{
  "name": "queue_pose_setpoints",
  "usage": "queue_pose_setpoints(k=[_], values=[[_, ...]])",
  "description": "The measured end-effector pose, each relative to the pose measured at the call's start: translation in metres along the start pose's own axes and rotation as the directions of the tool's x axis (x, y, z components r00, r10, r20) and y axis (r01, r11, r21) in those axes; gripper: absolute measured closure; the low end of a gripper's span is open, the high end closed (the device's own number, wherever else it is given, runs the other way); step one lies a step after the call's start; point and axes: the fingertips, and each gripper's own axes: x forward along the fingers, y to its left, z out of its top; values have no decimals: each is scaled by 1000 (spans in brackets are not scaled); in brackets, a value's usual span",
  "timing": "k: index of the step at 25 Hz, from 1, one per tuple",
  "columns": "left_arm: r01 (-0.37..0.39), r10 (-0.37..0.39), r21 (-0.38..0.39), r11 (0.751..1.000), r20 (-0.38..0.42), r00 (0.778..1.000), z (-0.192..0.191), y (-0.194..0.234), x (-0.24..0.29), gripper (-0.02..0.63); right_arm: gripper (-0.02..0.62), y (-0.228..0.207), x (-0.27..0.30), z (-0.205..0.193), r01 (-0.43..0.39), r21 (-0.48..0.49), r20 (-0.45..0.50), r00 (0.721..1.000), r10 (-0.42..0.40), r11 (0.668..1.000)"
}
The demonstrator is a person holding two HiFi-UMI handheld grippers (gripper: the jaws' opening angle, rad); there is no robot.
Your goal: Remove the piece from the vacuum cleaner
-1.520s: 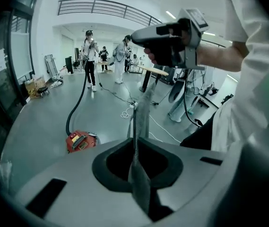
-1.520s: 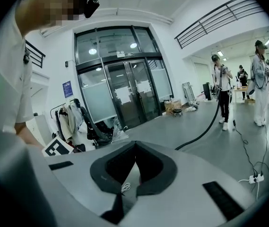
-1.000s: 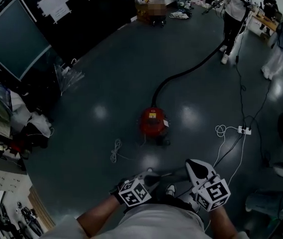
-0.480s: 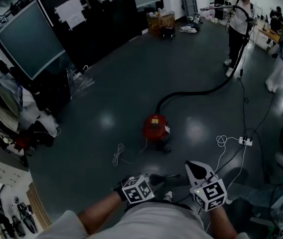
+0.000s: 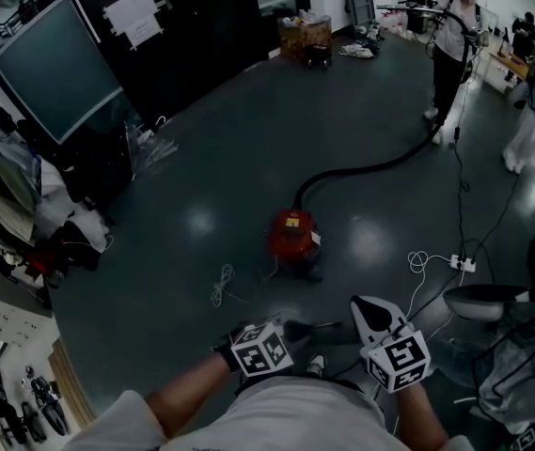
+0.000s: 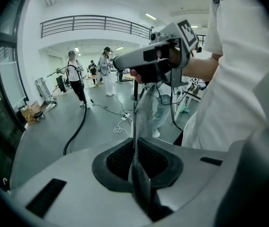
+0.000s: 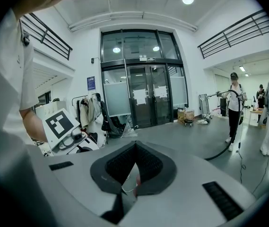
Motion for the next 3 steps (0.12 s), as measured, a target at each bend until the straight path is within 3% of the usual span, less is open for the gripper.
queue_pose_setpoints(k=[3], values=[[5, -5, -4, 1000, -5, 1000, -4, 4, 0, 575, 581, -1, 5, -1, 0, 4, -5, 1000, 0, 1000]])
